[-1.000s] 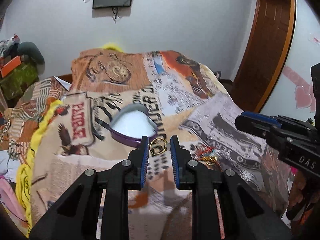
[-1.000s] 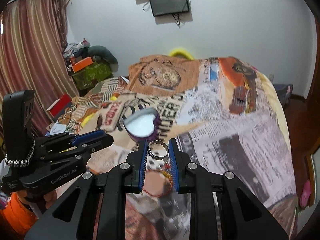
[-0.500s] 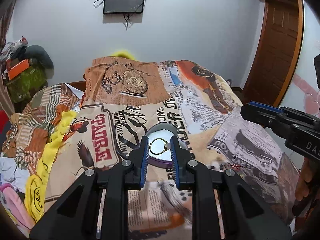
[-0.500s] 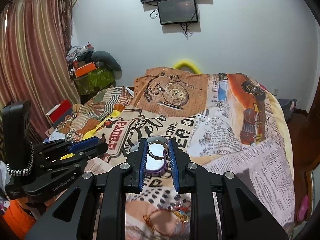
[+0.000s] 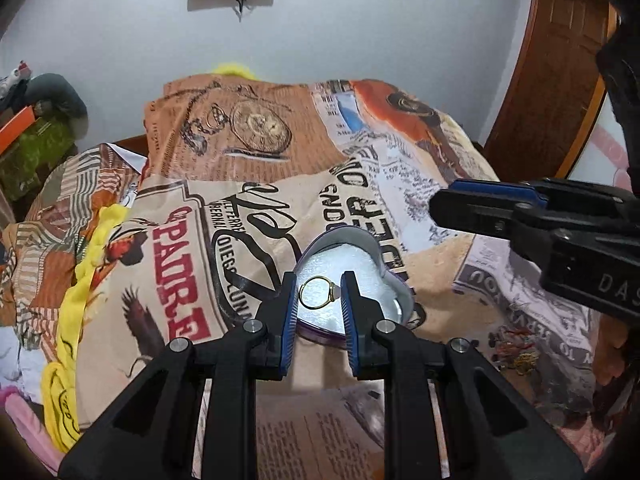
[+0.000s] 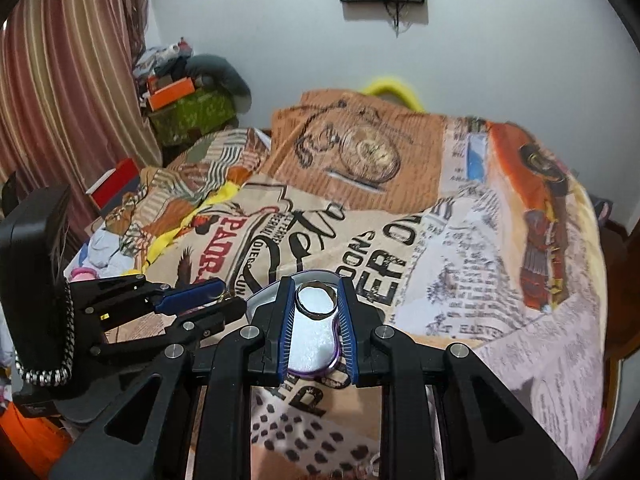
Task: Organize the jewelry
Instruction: 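Lower the gold ring into the tin and open the left gripper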
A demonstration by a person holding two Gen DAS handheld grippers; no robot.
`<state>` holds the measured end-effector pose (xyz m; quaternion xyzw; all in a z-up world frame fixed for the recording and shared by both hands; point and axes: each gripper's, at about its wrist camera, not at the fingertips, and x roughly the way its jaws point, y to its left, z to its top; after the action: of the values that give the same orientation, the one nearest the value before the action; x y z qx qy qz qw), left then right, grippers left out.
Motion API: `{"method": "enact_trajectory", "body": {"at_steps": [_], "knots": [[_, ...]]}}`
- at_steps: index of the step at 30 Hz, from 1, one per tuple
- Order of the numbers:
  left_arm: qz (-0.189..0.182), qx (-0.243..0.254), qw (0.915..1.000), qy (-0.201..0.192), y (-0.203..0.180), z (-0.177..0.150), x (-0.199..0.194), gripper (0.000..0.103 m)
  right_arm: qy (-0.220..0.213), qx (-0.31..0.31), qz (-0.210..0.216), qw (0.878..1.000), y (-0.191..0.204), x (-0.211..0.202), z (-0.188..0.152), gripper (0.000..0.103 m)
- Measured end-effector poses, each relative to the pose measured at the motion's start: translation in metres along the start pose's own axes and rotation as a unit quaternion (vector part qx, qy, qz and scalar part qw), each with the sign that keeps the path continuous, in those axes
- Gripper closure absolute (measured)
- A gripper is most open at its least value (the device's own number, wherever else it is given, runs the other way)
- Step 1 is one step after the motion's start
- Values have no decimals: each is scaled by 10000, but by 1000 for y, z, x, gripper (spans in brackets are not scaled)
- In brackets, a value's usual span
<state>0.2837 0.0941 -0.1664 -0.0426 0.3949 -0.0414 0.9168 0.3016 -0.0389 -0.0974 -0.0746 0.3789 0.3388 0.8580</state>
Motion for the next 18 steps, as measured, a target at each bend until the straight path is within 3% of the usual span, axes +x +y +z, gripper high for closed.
{"method": "enact_trajectory", "body": {"at_steps": [8,18], "knots": [[-174,94,9993,324,6,3,22,83,575,127,352,9976,-7,39,6,84],[-215,57,9980,585,8,-1,43,83,1051,241,487,9930,-10,65,4,84]]}}
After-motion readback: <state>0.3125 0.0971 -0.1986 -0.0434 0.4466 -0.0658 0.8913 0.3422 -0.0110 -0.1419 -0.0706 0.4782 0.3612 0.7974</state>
